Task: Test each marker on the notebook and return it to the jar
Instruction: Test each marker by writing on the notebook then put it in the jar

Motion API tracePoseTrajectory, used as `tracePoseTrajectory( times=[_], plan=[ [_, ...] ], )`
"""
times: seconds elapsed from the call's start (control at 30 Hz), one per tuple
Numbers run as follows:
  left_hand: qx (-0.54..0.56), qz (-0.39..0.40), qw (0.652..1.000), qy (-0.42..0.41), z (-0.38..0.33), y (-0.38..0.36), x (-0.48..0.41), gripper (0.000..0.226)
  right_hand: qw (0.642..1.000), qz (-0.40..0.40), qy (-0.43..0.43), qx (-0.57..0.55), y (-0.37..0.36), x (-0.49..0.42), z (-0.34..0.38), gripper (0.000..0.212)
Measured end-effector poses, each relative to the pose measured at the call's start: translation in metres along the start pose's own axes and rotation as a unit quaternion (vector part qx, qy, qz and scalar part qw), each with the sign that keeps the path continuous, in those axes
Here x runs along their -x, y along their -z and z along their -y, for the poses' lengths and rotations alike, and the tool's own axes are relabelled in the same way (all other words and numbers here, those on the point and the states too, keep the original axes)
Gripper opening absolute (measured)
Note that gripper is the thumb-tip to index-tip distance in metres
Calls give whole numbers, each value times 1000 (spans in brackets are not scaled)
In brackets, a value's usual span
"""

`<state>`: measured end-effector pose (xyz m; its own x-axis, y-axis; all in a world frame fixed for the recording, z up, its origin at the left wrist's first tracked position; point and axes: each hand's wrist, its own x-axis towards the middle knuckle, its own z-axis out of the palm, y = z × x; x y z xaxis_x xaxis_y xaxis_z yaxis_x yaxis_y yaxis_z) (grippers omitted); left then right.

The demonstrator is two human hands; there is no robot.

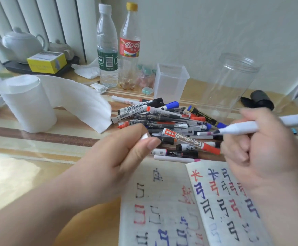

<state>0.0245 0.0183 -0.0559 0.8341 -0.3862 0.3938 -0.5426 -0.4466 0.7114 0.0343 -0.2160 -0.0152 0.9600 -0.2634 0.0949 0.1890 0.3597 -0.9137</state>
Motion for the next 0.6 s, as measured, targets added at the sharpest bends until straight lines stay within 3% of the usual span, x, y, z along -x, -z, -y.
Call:
tracePoseTrajectory(
  times=[0.07, 0.17, 0.33, 0.4, 0.6],
  plan=[
    [21, -6, 999, 23, 6, 0, -3, 49, 1000, 17, -21, 6, 5, -5, 1, 56],
    [146, 22, 985, 89, 11, -3, -10, 48, 984, 141, -67, 80, 5, 3, -24, 42],
    [235, -32, 950, 204, 28, -1, -23, 55, 904, 311, -96, 276, 2, 19, -45, 22],
    [242, -46, 944, 221, 32, -2, -27, 50, 888, 317, -85, 321, -2, 23, -46, 19],
    [245, -58, 941, 227, 36, -4, -31, 52, 899, 290, -80, 317, -9, 21, -51, 14]
  ],
)
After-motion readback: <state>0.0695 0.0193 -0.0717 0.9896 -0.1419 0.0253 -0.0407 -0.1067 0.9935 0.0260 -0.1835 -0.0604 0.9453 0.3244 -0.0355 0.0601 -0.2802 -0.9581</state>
